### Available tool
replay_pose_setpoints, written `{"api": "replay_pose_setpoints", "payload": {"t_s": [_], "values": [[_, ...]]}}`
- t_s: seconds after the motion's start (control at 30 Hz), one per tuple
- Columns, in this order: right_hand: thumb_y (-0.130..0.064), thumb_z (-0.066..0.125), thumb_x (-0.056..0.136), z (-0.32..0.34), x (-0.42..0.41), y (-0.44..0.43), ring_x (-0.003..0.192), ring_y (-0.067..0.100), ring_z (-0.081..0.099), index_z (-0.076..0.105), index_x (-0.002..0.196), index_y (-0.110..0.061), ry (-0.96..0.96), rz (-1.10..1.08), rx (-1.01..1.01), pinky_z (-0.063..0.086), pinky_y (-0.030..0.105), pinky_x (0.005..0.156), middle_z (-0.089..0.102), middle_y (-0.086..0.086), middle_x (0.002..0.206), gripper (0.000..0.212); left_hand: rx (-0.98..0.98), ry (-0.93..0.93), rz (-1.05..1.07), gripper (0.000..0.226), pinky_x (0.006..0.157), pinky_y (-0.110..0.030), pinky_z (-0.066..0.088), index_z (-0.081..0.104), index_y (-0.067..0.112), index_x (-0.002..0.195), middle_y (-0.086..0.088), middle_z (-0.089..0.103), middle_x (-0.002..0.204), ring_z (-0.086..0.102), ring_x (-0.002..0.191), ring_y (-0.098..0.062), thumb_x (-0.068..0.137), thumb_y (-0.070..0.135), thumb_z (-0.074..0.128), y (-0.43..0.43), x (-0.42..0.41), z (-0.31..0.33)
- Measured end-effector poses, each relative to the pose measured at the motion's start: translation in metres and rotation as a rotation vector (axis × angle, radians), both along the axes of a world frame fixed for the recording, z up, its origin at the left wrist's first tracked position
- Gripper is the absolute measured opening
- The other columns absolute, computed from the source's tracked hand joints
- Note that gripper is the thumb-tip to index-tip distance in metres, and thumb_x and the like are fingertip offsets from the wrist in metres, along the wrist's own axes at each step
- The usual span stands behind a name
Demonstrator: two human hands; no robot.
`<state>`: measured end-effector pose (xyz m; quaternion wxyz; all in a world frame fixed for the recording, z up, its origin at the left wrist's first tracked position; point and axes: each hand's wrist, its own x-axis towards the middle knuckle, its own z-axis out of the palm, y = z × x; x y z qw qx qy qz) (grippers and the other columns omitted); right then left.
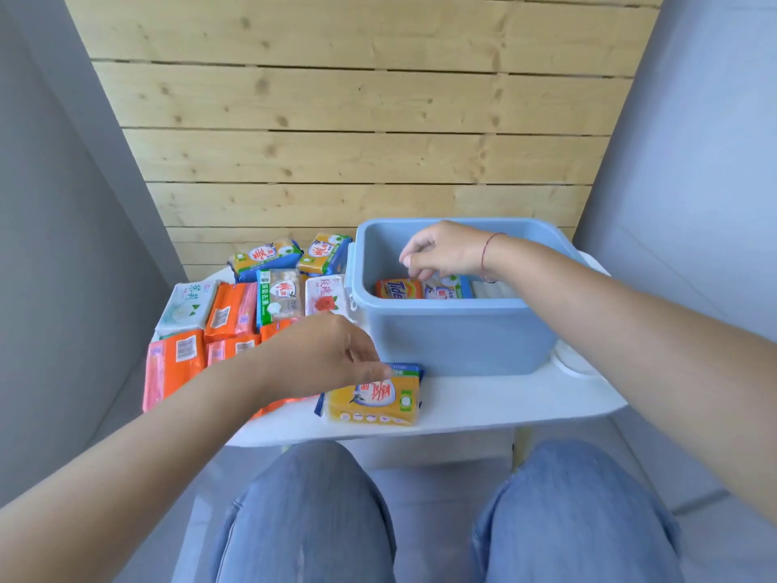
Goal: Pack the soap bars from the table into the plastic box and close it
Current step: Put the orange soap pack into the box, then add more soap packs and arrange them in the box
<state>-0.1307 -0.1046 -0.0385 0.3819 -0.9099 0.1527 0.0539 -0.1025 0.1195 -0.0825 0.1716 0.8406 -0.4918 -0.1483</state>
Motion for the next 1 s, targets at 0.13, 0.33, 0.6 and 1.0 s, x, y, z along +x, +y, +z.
{"api": "replay_pose_setpoints", "payload": {"t_s": [0.13,0.33,0.6,1.0], "values": [[-0.020,0.051,0.092,-0.006,-0.011,0.001,0.088,0.017,0.064,0.063,0.110,-0.007,0.009,-0.026,0.031,0.044,0.026,0.066,0.067,0.012,0.104,0.025,0.324,-0.034,-0.048,0.070,0.085,-0.028,0.047,0.044,0.025,0.134,0.006,0.049,0.137,0.058,0.107,-0.013,0.075,0.060,0.059,-0.006,-0.004,-0.029],[-0.026,0.049,0.094,-0.015,-0.025,0.000,0.102,0.023,0.067,0.063,0.111,-0.008,-0.029,-0.062,-0.020,0.047,0.023,0.070,0.069,0.012,0.113,0.029,0.289,-0.214,0.002,0.073,0.083,-0.036,0.048,0.038,0.020,0.121,-0.004,0.060,0.117,0.057,0.102,-0.024,0.065,0.054,0.070,-0.018,-0.011,-0.061],[-0.025,0.051,0.092,-0.007,-0.039,-0.022,0.088,0.015,0.064,0.065,0.104,-0.010,-0.142,-0.200,0.052,0.044,0.020,0.069,0.068,0.007,0.104,0.024,0.190,0.157,-0.100,0.073,0.062,-0.024,0.054,0.036,0.041,0.120,0.004,0.062,0.107,0.062,0.079,-0.008,0.059,0.066,0.066,0.010,-0.044,0.006],[-0.059,0.036,0.091,0.057,-0.060,-0.072,0.084,0.029,0.069,0.050,0.117,-0.010,-0.216,-0.394,0.745,0.059,0.040,0.075,0.063,0.017,0.100,0.057,-0.467,1.080,0.439,0.027,0.075,-0.040,0.055,0.052,0.015,0.091,-0.008,0.065,0.097,0.062,0.083,-0.025,0.095,0.038,0.038,-0.150,-0.021,0.106]]}}
